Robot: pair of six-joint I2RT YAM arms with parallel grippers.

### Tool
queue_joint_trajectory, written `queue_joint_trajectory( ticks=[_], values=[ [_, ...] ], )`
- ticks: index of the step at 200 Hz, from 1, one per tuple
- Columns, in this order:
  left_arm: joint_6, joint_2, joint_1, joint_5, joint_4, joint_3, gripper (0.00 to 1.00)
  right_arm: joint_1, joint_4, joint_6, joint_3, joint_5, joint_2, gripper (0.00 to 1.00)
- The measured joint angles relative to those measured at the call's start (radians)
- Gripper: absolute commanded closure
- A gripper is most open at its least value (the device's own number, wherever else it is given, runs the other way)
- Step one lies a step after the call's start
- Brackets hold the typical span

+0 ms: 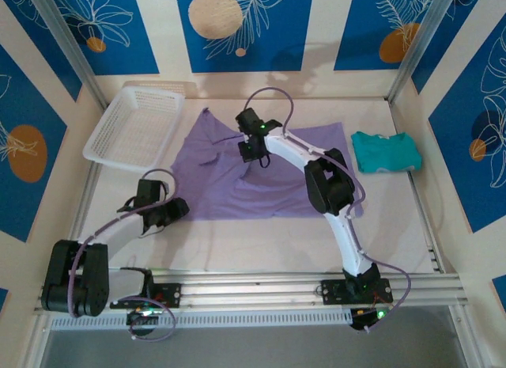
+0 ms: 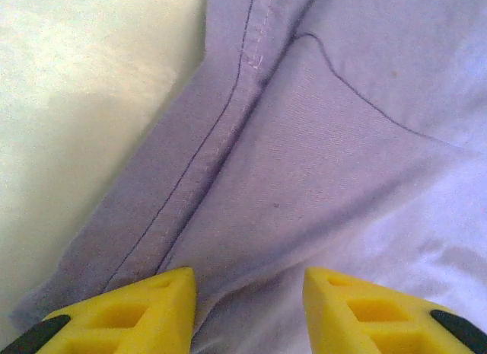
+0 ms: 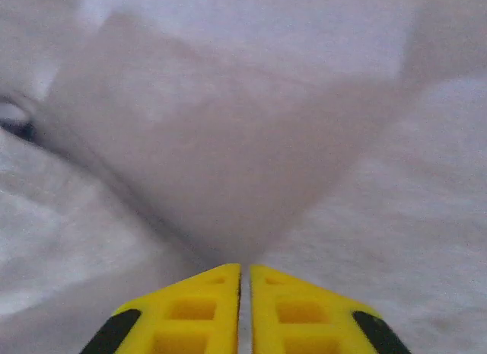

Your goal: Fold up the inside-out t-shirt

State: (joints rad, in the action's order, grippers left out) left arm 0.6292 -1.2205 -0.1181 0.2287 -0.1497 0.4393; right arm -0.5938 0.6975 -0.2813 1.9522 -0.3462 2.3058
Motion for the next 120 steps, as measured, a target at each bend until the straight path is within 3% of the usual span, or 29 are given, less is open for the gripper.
queue_joint_trajectory(
  ticks=[25,50,84,103,120],
  values=[
    [-0.003,0.027,0.0,-0.025,-0.041,0.0,0.53,0.008,0.002,-0.011,-0.026,-0.003,-0.023,0.62],
    [-0.006,0.069,0.0,-0.058,-0.094,0.01,0.48,0.002,-0.009,0.002,-0.136,-0.005,-0.118,0.6],
    [-0.011,0.153,-0.006,-0.096,-0.127,0.05,0.45,0.016,-0.04,0.015,-0.396,-0.001,-0.378,0.58],
    [-0.011,0.154,-0.04,-0.104,-0.115,0.094,0.44,0.08,-0.063,0.005,-0.574,0.037,-0.55,0.56],
    [-0.014,0.103,-0.11,-0.103,-0.082,0.145,0.43,0.214,-0.079,-0.029,-0.744,0.087,-0.696,0.53]
  ],
)
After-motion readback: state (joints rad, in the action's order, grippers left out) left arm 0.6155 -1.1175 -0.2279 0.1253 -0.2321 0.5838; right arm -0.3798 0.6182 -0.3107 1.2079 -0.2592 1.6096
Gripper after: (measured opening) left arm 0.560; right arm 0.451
